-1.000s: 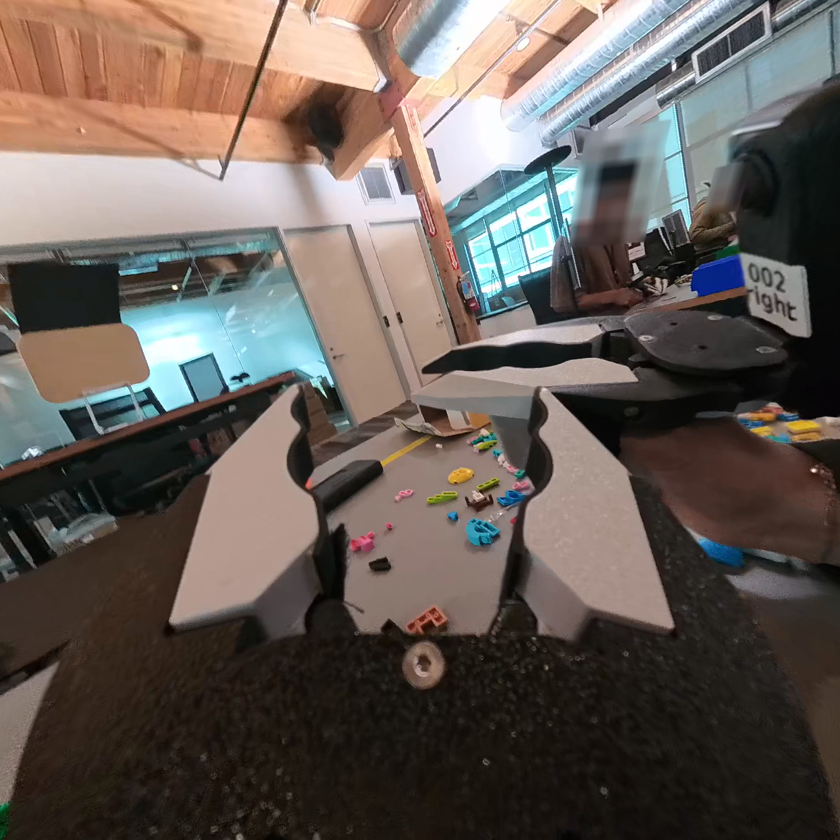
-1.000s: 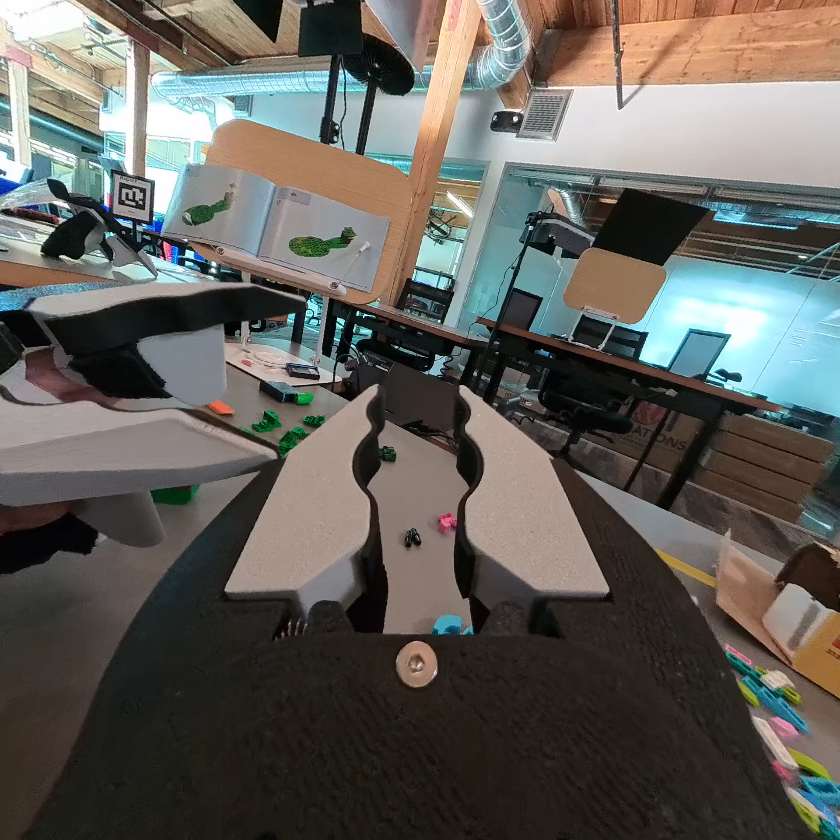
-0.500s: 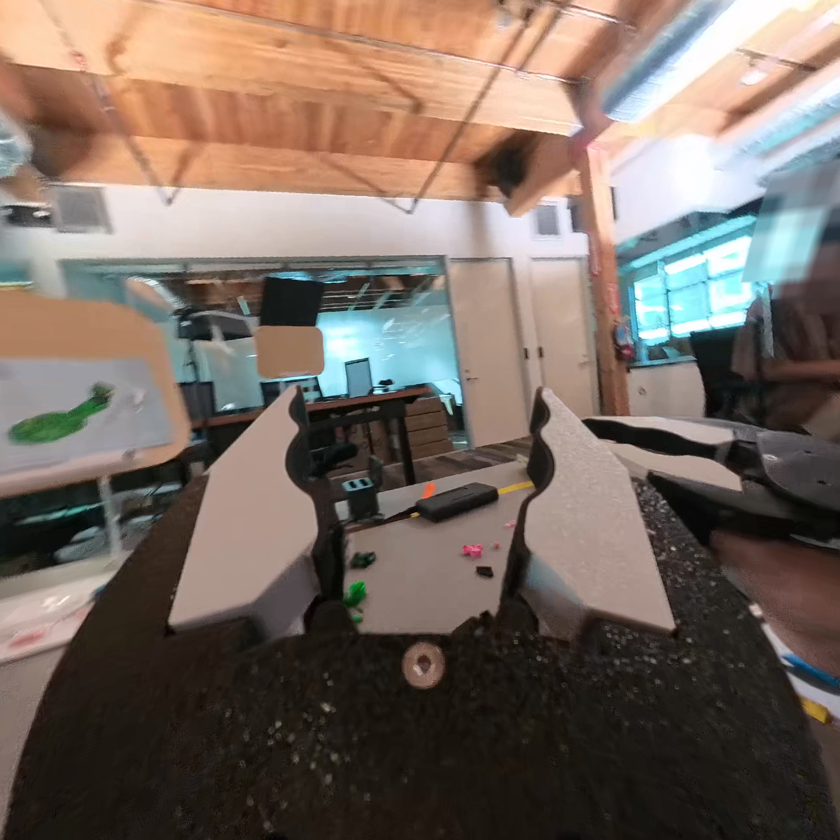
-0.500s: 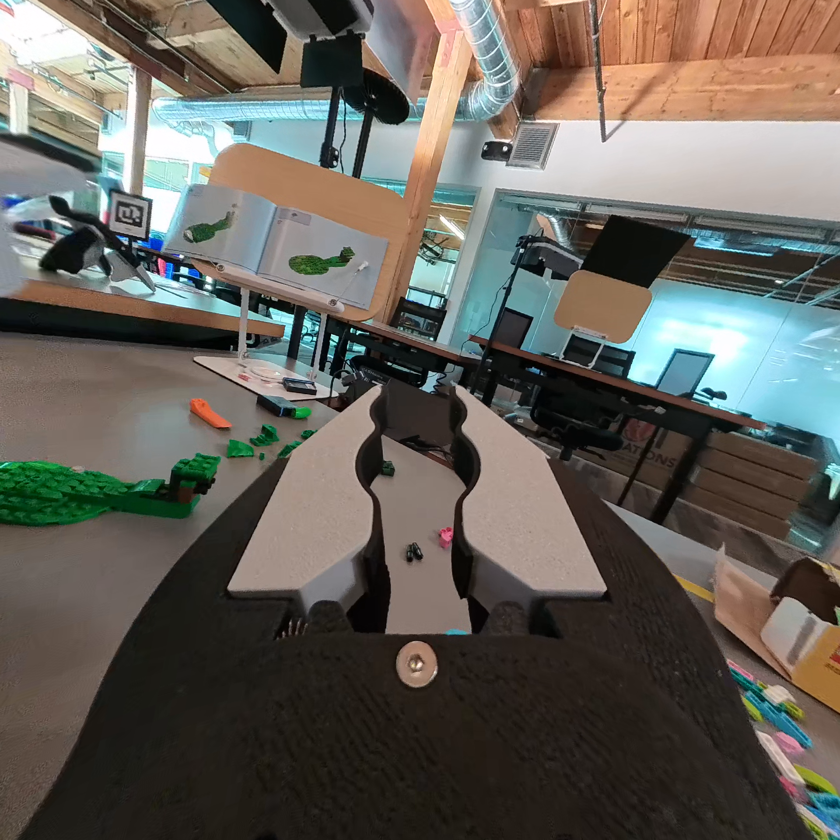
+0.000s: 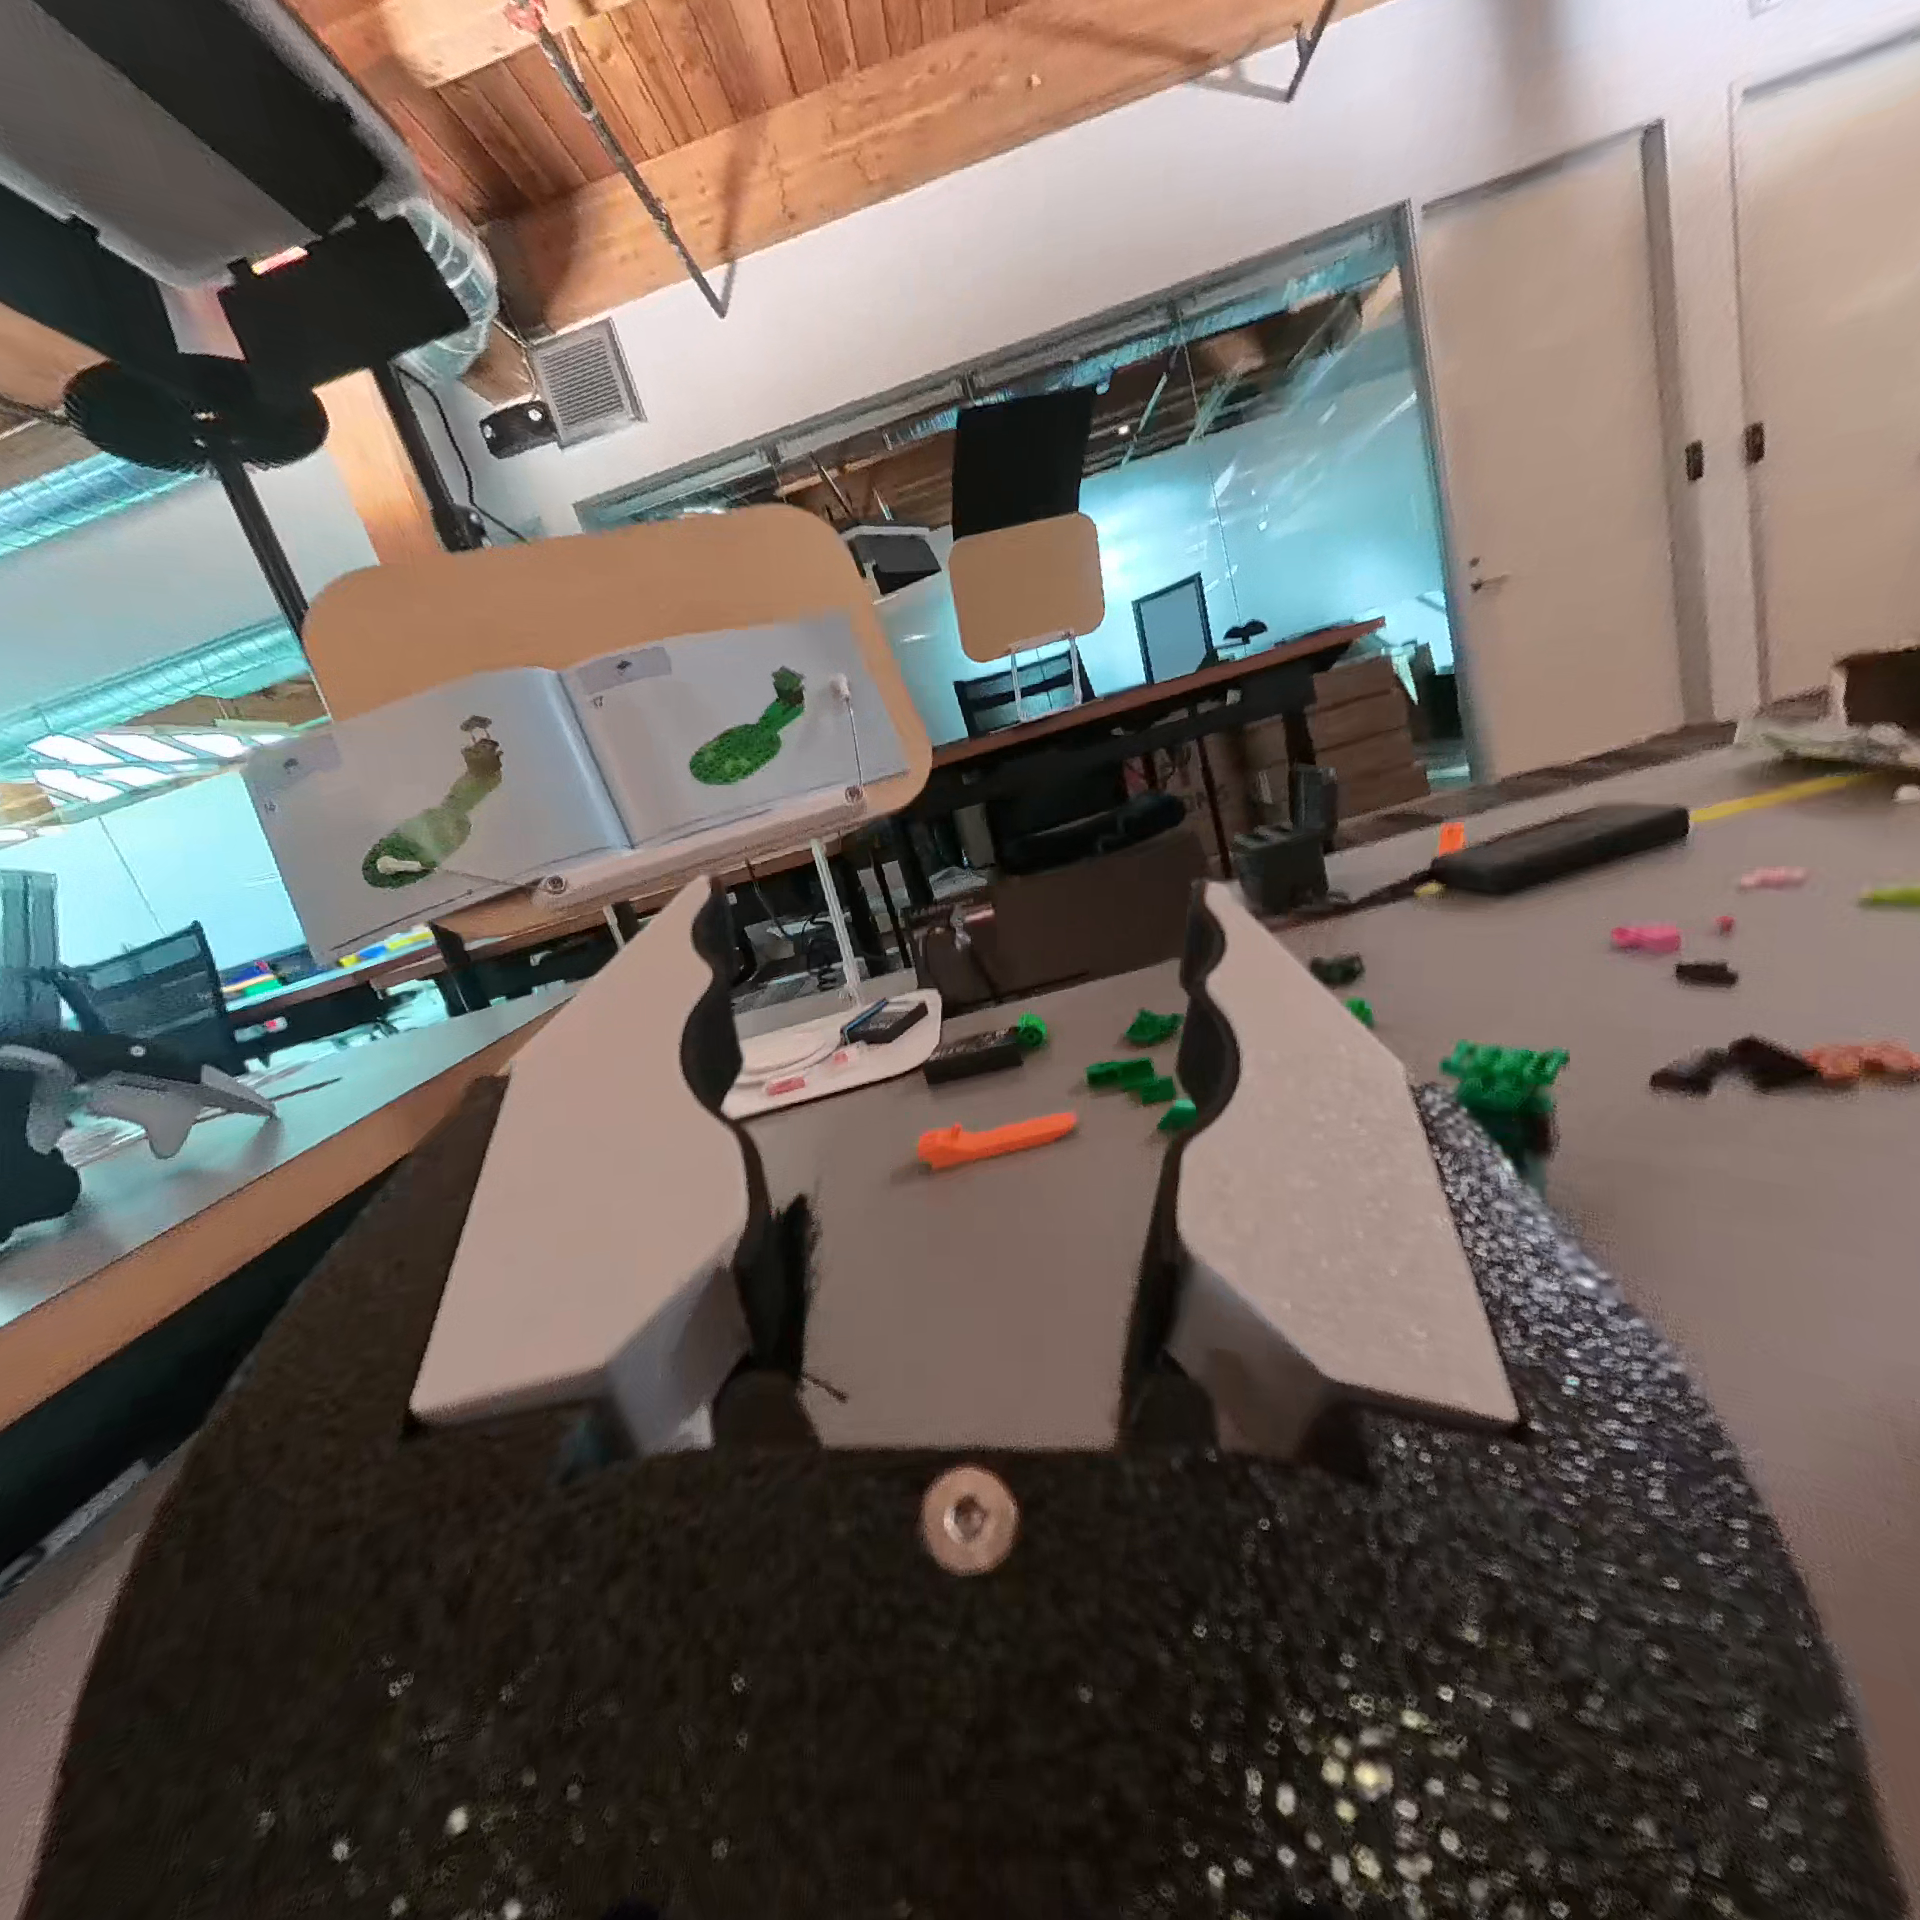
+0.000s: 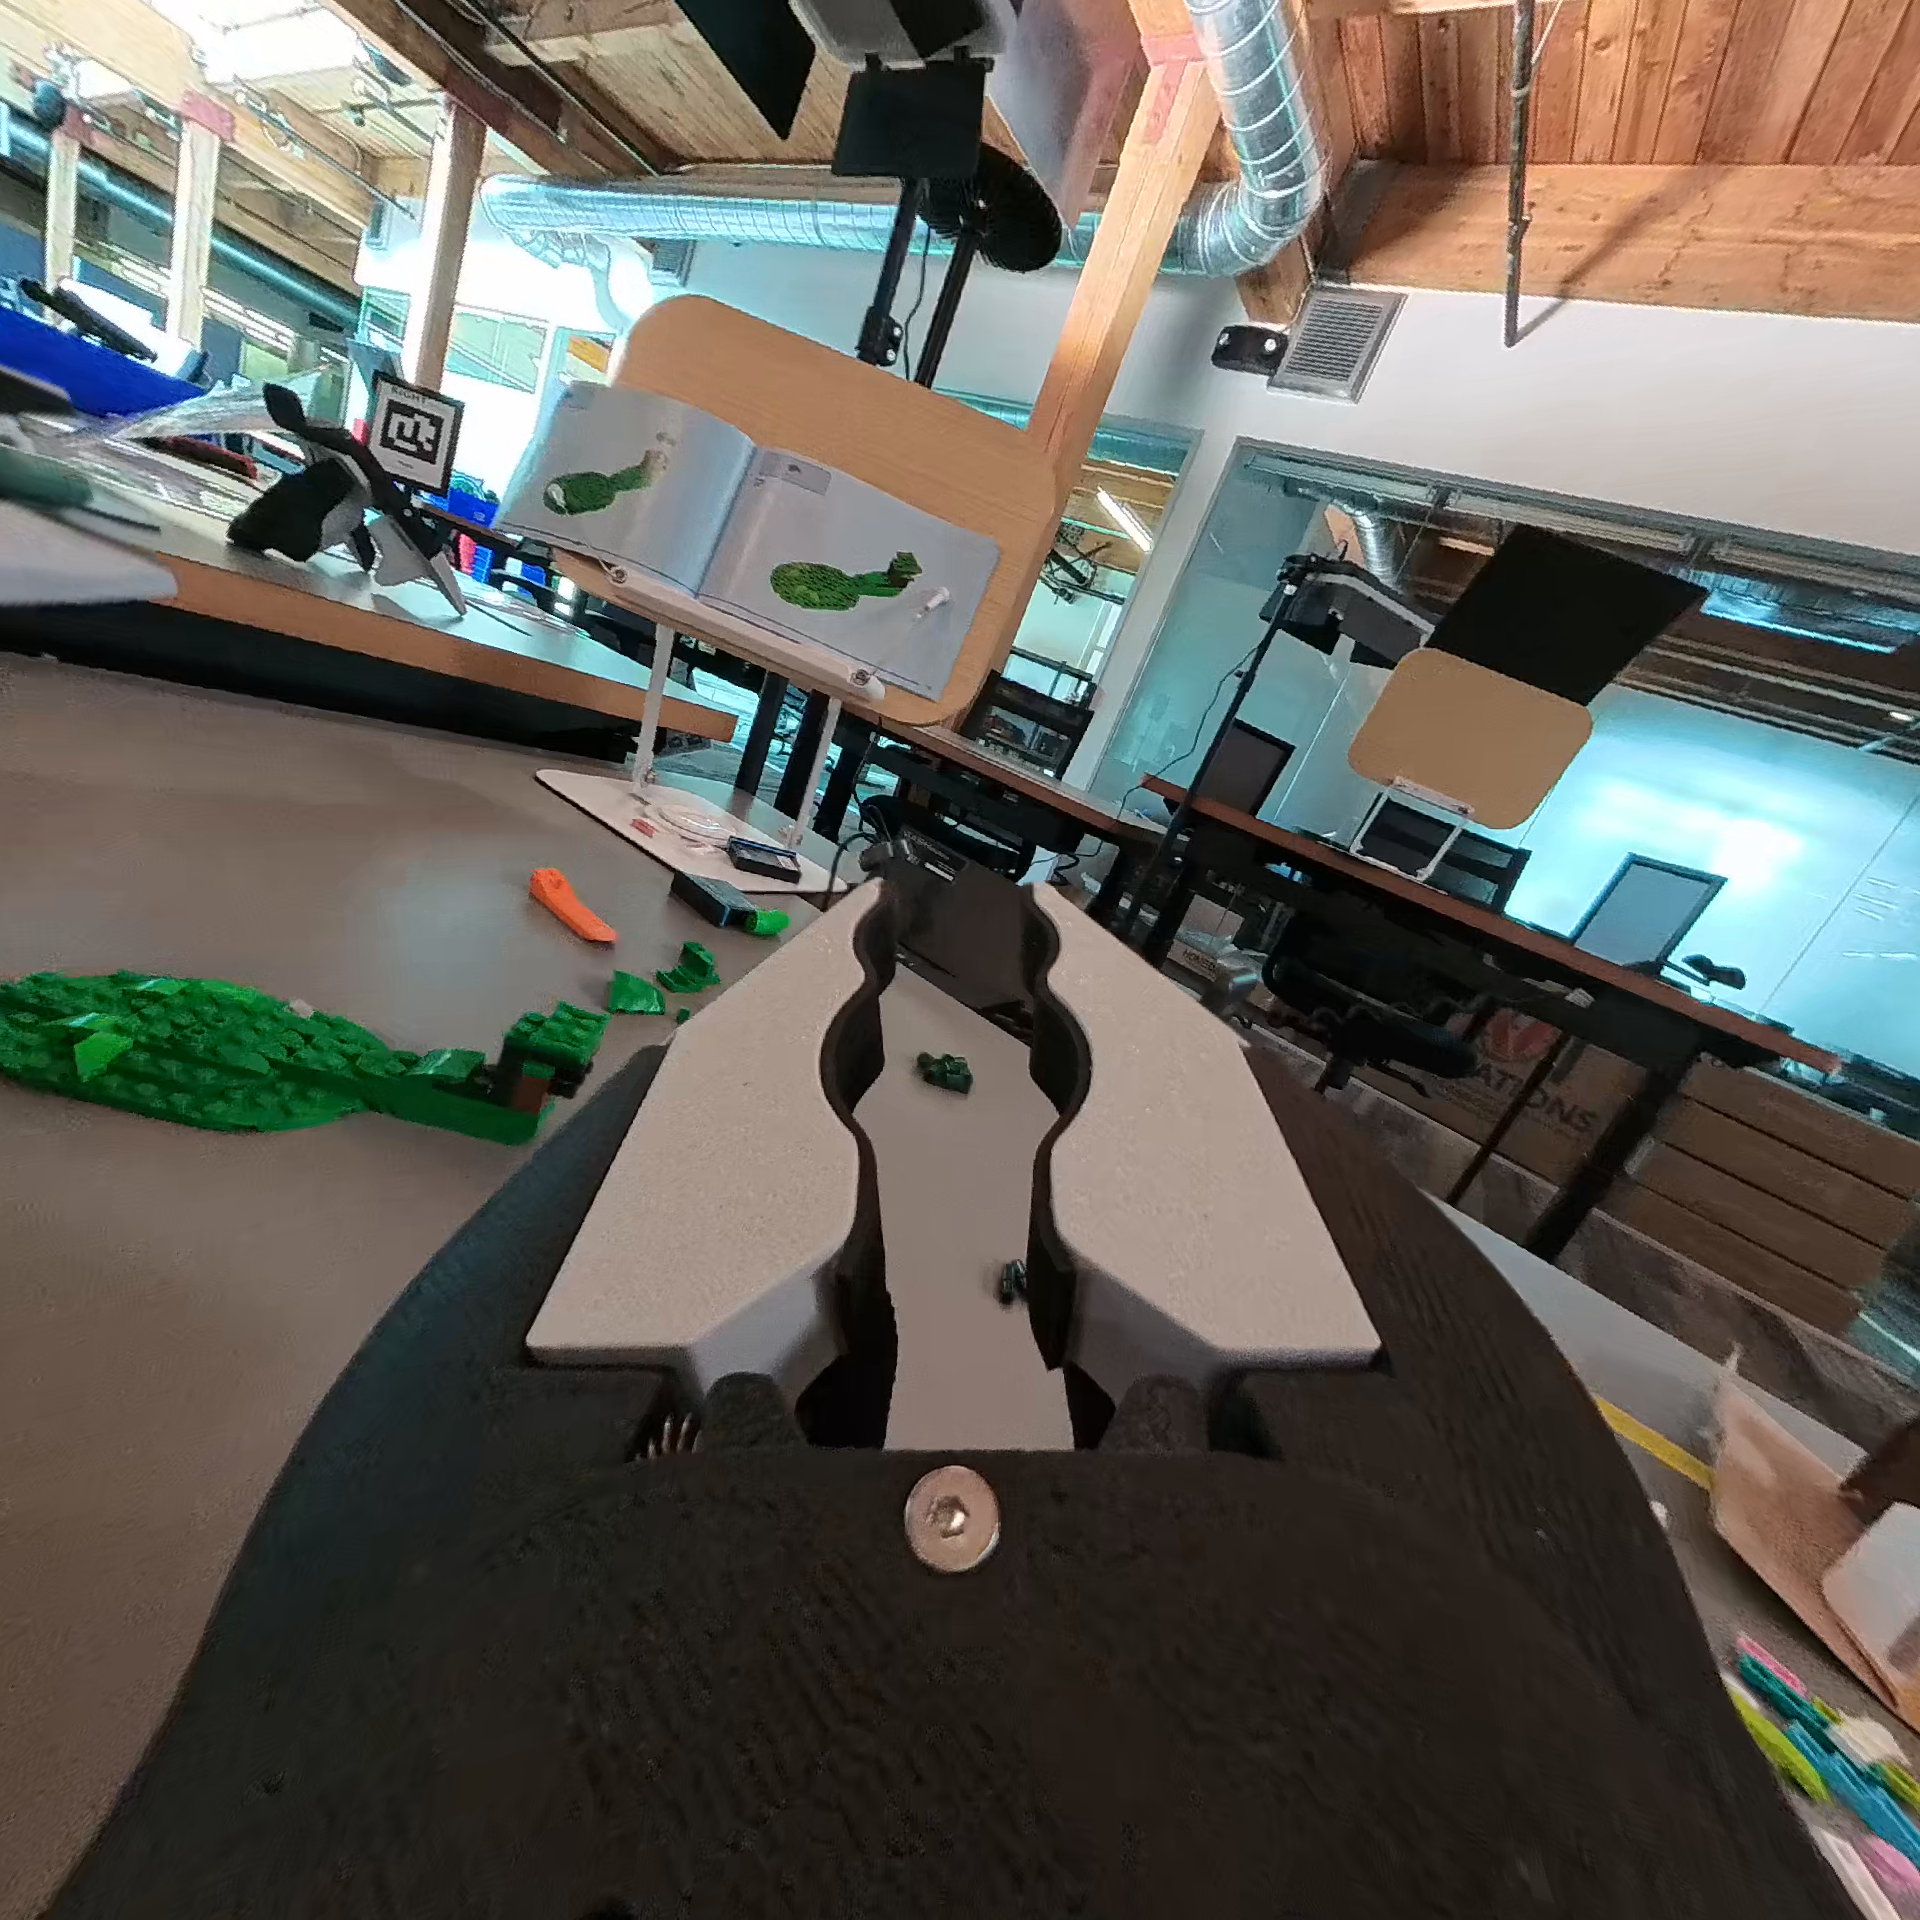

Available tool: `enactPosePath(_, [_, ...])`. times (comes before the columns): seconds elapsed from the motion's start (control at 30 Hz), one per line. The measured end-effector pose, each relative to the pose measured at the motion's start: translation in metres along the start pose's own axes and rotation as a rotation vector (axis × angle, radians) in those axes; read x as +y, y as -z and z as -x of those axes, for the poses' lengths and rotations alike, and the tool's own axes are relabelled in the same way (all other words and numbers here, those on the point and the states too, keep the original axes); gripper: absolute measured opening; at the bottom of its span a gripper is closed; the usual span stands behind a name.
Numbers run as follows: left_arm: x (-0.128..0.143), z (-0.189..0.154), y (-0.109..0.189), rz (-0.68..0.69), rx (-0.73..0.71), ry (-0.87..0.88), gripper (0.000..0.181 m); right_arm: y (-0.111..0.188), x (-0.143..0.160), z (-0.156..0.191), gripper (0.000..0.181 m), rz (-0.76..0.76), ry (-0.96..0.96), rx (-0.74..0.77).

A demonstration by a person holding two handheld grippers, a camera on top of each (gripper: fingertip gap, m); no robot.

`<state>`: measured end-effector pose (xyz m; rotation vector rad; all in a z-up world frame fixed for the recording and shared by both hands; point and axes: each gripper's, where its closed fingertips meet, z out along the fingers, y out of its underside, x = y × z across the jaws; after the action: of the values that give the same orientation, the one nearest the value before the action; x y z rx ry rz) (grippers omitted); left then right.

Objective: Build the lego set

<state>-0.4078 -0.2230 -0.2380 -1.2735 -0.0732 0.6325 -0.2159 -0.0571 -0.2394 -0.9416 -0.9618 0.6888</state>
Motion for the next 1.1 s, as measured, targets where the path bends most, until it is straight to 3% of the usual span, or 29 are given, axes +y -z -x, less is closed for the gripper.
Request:
enactPosePath(0.07, [0.014, -0.006, 0.003, 0.011, 0.018, -0.063, 0.077, -0.003, -0.002, 0.004, 0.021, -0.003, 0.016, -0.009])
enactPosePath(0.33, [0.005, -0.039, 0.004, -0.036, 0.143, -0.198, 0.065, -0.008, -0.002, 0.020, 0.012, 0.016, 0.168, -0.046])
enactPosePath(0.53, [-0.009, -0.008, -0.003, -0.161, 0.091, -0.014, 0.077, -0.007, -0.029, 0.014, 0.018, -0.054, 0.147, -0.003])
enactPosePath(0.6, [-0.003, 0.005, -0.013, -0.140, 0.098, -0.008, 0.062, -0.013, -0.041, 0.019, 0.018, -0.064, 0.141, -0.002])
enactPosePath(0.67, [0.000, 0.003, -0.023, -0.132, 0.206, -0.048, 0.028, -0.025, -0.053, 0.033, 0.018, -0.069, 0.105, -0.058])
enactPosePath(0.73, [0.005, 0.007, -0.038, -0.118, 0.263, -0.064, 0.010, -0.046, -0.068, 0.048, 0.018, -0.077, 0.074, -0.126])
enactPosePath(0.8, [0.015, 0.028, -0.061, -0.091, 0.193, -0.040, 0.001, -0.076, -0.083, 0.061, 0.018, -0.075, 0.078, -0.193])
enactPosePath(0.93, [0.048, 0.074, -0.107, -0.054, 0.059, 0.110, 0.000, -0.155, -0.102, 0.091, 0.019, -0.062, 0.080, -0.334])
enactPosePath(1.0, [0.058, 0.104, -0.117, -0.087, -0.083, 0.098, 0.000, -0.196, -0.099, 0.111, 0.022, -0.008, 0.017, -0.432])
enactPosePath(1.1, [0.078, 0.115, -0.133, -0.090, -0.087, 0.114, 0.000, -0.257, -0.089, 0.142, 0.025, 0.078, -0.064, -0.542])
